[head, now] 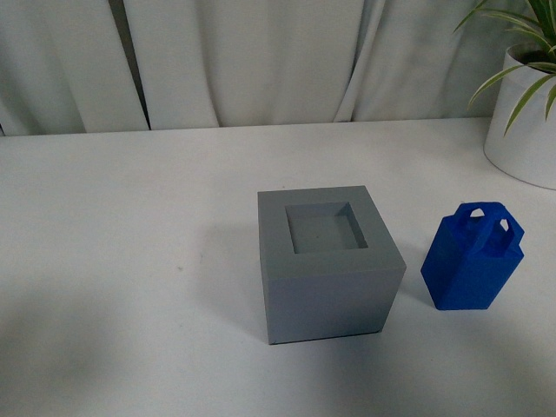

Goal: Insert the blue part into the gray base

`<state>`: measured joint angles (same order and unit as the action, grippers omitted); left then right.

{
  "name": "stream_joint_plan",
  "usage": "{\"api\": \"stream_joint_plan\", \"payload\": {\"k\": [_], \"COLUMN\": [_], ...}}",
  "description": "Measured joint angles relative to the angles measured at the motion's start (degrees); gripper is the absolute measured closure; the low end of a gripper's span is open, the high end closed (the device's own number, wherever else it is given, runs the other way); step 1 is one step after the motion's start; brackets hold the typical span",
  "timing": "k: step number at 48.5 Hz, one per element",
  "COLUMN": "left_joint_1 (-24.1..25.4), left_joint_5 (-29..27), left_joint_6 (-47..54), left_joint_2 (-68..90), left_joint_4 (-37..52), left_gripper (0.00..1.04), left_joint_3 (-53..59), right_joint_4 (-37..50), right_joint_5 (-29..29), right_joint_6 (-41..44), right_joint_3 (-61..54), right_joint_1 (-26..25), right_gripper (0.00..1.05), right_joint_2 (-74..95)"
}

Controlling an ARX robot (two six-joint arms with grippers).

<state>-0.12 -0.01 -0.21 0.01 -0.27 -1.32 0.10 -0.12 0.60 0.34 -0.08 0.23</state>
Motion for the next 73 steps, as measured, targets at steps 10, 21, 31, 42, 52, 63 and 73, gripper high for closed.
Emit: {"api": "stream_joint_plan", "payload": {"k": [10,21,31,42,52,63,73], "left_joint_1": [0.0,0.0,0.0,0.0,0.0,0.0,0.0], "left_joint_5": [0.0,0.0,0.0,0.02,0.0,0.0,0.0], "left_joint_6": [0.0,0.0,0.0,0.0,-0.02,-0.02,-0.02], "left_joint_2": [0.0,0.0,0.0,0.0,0.0,0.0,0.0], "left_joint_4": [0.0,0.0,0.0,0.0,0.0,0.0,0.0], "left_gripper": [0.06,0.06,0.06,0.06,0.06,0.06,0.06], "left_joint_3": [0.0,0.0,0.0,0.0,0.0,0.0,0.0], "right_joint_4": [0.0,-5.44,-0.55,-7.87,-20.2,-44.06,-52.5], "right_joint_5": [0.0,-4.28,-17.25,-30.64,-29.59,-23.89,-17.07], "right_joint_6": [0.0,-0.59,5.29,20.37,37.73,61.11,70.27], "right_joint_3": [0.0,7.74,19.89,34.32,45.66,62.8,73.13], "right_joint_1": [0.0,0.52,-1.64,-2.84,-1.49,3.23,5.62], "right_gripper": [0.07,0.07,0.07,0.07,0.07,0.07,0.07], "right_joint_2": [0.0,15.69,34.84,54.47,67.98,84.32,93.29]}}
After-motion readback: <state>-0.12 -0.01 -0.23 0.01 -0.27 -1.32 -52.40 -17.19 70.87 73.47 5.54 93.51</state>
